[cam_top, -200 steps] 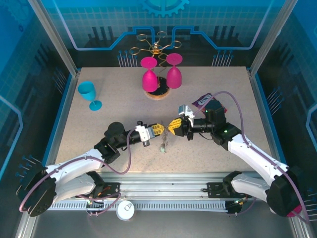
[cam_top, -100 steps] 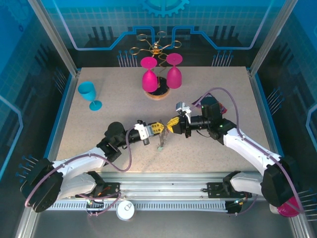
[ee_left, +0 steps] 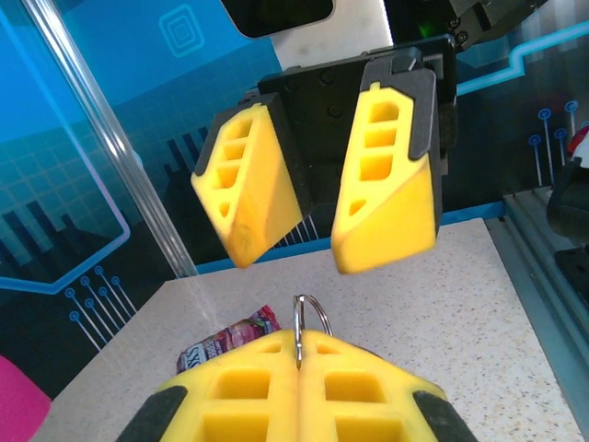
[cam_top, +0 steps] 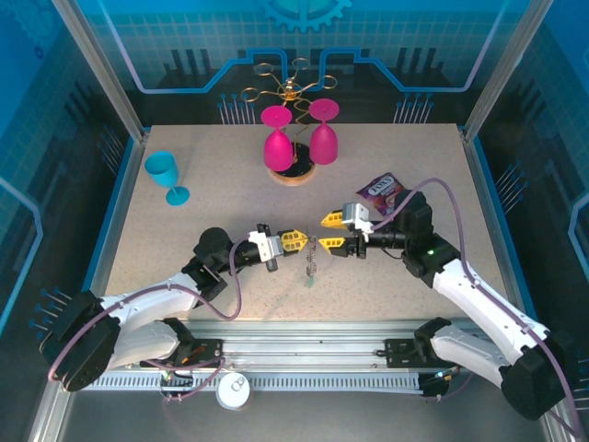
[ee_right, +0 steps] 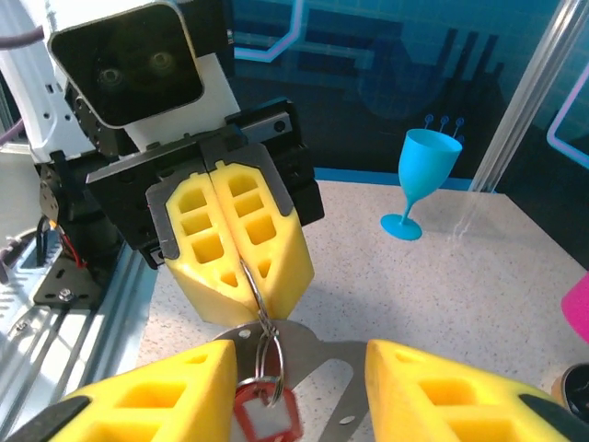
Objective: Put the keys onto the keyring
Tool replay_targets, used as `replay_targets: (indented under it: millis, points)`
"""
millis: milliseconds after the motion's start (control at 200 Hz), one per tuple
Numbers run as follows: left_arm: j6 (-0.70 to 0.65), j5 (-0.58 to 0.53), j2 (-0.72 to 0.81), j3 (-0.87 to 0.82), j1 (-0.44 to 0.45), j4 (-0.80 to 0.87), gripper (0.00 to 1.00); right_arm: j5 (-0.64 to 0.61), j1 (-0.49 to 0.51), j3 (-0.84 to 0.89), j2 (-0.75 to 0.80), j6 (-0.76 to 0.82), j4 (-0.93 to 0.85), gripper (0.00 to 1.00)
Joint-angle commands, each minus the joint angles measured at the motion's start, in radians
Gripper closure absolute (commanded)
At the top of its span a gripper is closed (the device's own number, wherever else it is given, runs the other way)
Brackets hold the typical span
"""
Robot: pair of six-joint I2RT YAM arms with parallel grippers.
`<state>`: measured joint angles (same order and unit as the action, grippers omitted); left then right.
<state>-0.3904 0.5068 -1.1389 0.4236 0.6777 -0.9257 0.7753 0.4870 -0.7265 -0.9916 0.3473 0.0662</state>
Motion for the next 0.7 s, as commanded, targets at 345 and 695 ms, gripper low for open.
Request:
replay_targets:
  millis: [345, 695]
  points:
    - [0.039, 0.046, -0.018, 0.014, -0.007, -0.064, 1.0, -0.005, 0.073, -0.091, -0.099, 0.193, -0.072, 0.78]
    - [0.06, -0.042, -0.014, 0.03, -0.008, -0.006, 0.95, -0.11, 0.113, -0.229, -0.146, 0.295, -0.326, 1.0]
